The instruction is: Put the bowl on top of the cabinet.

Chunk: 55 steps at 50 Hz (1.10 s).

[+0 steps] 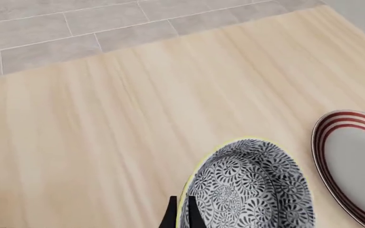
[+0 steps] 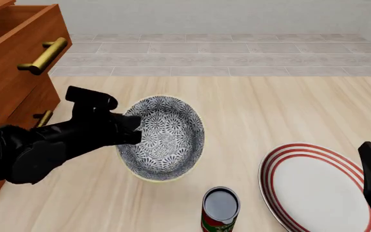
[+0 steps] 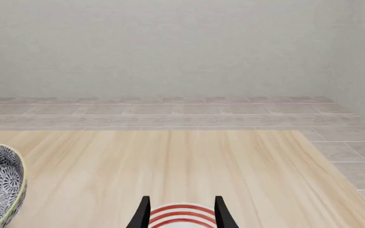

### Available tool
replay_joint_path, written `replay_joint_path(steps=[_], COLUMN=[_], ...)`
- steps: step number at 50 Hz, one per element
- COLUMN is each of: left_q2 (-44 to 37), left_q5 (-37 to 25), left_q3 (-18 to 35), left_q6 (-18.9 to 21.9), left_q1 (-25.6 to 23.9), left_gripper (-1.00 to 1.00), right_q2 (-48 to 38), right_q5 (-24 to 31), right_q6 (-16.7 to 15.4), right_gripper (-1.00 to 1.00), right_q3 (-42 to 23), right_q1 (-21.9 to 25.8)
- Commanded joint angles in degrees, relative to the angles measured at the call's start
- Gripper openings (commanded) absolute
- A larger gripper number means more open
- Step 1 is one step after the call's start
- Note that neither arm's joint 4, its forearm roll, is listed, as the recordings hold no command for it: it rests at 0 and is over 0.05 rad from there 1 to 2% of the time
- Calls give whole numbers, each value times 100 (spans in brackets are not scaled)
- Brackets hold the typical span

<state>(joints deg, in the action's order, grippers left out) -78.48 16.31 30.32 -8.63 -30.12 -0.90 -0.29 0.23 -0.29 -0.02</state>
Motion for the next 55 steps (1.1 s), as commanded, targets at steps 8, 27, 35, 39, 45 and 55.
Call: replay_joint_path(steps=[8, 27, 35, 39, 45, 55], left_q2=[782, 1492, 1699, 1836, 1955, 2191], left_q5=[-632, -1316, -1466, -1549, -1691, -1868], left_q3=[351, 956, 1097, 1175, 1306, 1555], left_q6=[52, 345, 528, 631, 638, 791], left_q1=[262, 670, 688, 676, 671, 805], left_gripper=[-100, -100, -100, -100, -100, -100], right_q2=[1, 0, -1, 0, 2, -1], right_q5=[0, 0, 0, 0, 1, 0], right_q6=[0, 0, 0, -1, 0, 2], right_gripper=[100, 100, 100, 100, 100, 100], right_q3=[0, 0, 0, 0, 0, 0], right_q1=[-1, 0, 0, 1, -2, 0])
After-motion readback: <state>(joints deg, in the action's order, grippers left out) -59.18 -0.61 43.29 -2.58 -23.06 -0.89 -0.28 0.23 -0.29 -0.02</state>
